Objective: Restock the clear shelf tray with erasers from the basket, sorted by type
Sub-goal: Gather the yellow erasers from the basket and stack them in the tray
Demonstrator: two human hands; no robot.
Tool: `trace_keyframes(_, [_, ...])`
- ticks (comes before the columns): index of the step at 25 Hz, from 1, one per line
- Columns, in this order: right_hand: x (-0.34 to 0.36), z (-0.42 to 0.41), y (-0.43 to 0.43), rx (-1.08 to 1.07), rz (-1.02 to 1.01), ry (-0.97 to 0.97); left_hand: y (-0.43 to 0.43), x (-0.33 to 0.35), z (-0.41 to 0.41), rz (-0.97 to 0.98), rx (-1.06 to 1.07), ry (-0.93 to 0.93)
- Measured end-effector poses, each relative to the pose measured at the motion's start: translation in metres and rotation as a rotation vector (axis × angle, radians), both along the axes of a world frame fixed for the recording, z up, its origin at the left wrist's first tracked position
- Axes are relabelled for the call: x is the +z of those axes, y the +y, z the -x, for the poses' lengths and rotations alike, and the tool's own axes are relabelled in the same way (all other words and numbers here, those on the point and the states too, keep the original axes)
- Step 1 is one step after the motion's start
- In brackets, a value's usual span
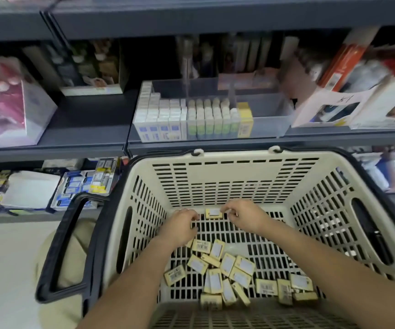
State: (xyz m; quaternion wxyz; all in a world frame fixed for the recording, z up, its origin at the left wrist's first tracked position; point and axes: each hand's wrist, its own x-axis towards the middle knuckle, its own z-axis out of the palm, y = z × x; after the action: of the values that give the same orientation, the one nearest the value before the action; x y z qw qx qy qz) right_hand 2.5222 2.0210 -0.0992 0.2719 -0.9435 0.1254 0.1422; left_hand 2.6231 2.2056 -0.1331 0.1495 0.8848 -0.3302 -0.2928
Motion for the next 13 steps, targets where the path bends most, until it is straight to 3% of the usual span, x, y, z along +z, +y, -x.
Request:
trace_keyframes(3, [-0.025, -0.005, 0.01, 0.123, 0.181, -0.042, 0.012, -0.012, -0.003, -0.11, 0.026, 0.054])
trace_keyframes(7, [-0.04, -0.004, 0.02, 0.2, 0.323, 0.1, 0.017, -0.016, 0.004, -0.195, -0.061, 0.06])
trace_keyframes(11, [-0.043, -0.007, 0.029, 0.157, 0.313, 0.121, 0.018, -0.013, 0.003, -0.209, -0.14, 0.013])
trace_keyframes(13, [-0.044, -0.006, 0.028, 0.114, 0.259, 0.134, 0.012, -0.008, 0.002, -0.103, -0.02, 0.073])
